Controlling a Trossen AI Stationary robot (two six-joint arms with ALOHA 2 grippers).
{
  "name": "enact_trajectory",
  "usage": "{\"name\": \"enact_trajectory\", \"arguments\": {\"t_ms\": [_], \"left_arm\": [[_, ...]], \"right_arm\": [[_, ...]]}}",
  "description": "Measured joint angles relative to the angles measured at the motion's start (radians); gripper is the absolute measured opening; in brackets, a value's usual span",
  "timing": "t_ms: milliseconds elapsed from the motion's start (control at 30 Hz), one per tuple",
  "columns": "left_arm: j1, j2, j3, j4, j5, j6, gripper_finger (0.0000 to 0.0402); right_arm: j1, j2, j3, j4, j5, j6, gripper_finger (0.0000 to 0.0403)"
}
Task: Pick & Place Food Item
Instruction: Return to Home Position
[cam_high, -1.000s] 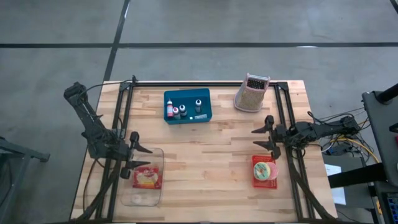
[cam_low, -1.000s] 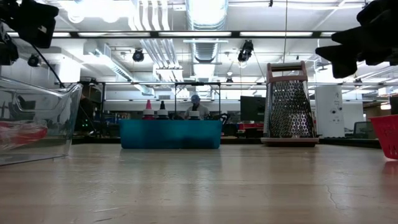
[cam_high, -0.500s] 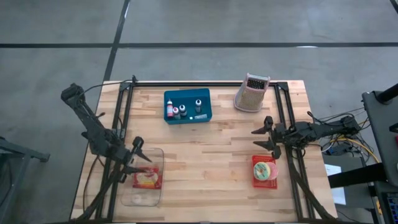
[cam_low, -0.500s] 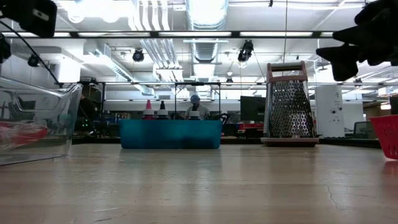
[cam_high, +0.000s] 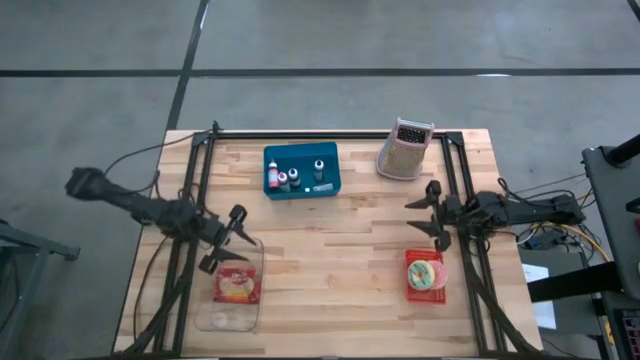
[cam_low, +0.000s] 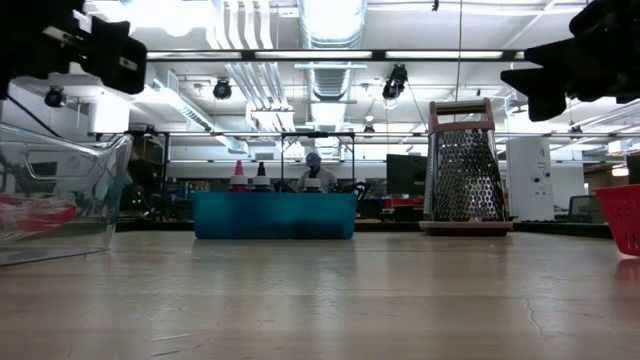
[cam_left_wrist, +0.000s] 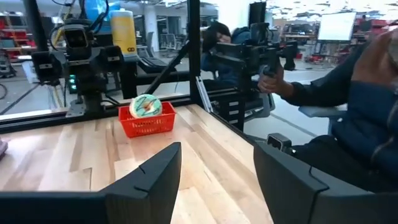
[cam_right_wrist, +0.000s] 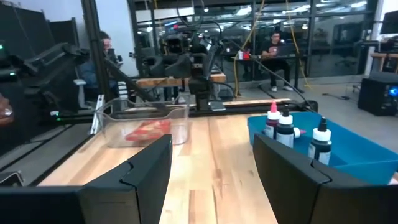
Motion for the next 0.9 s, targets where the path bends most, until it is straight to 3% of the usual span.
{"name": "enact_trajectory", "arguments": {"t_ms": [100, 267, 600, 900], "left_arm": [[0.121, 0.000, 0.000, 0.000, 0.119, 0.003, 0.0206], [0.235, 0.000, 0.000, 0.000, 0.175, 0.038, 0.0206], [0.245, -0.052, 0.000, -0.063, 0.158, 0.057, 0.0206], [0.246, -0.322, -0.055, -0.174, 0.147, 0.047, 0.0207]], "right_arm": [[-0.064, 0.000, 0.000, 0.001, -0.067, 0.004, 0.0219], [-0.169, 0.000, 0.000, 0.001, -0.145, 0.004, 0.0219], [-0.221, -0.043, 0.013, -0.017, -0.190, -0.027, 0.0219], [-0.221, -0.053, 0.062, -0.090, -0.201, -0.041, 0.0219]]}}
